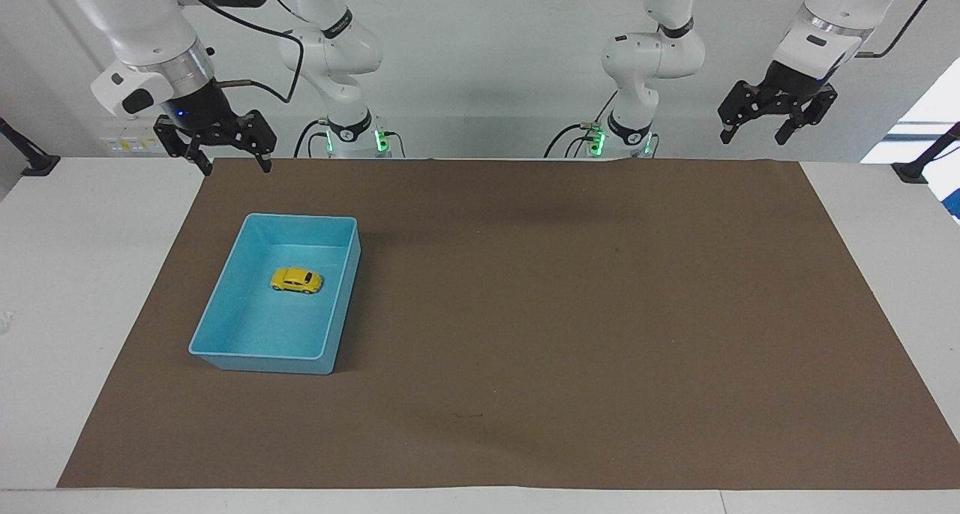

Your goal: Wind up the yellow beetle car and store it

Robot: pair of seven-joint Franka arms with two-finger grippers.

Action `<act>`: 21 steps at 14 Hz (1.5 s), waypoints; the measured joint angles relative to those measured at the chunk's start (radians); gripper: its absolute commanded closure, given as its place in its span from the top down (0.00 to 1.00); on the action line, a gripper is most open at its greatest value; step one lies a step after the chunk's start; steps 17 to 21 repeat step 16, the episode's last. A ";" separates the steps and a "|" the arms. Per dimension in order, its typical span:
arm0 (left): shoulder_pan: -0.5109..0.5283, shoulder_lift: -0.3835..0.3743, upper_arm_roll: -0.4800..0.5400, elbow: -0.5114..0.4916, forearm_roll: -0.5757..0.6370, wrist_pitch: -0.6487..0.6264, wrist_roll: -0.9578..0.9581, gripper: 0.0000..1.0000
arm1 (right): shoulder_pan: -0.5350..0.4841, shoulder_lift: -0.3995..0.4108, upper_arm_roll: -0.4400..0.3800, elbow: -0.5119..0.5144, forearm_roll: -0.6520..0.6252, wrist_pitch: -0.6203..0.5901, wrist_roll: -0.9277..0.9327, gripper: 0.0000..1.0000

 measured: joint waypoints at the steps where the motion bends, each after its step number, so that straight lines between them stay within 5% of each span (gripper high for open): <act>1: 0.000 0.000 0.000 0.000 0.000 0.000 0.000 1.00 | 0.002 0.000 -0.001 0.000 0.000 0.000 0.005 1.00; 21: 0.000 0.000 0.000 0.000 0.000 0.000 0.000 1.00 | 0.017 0.000 0.000 0.003 0.037 -0.001 0.006 1.00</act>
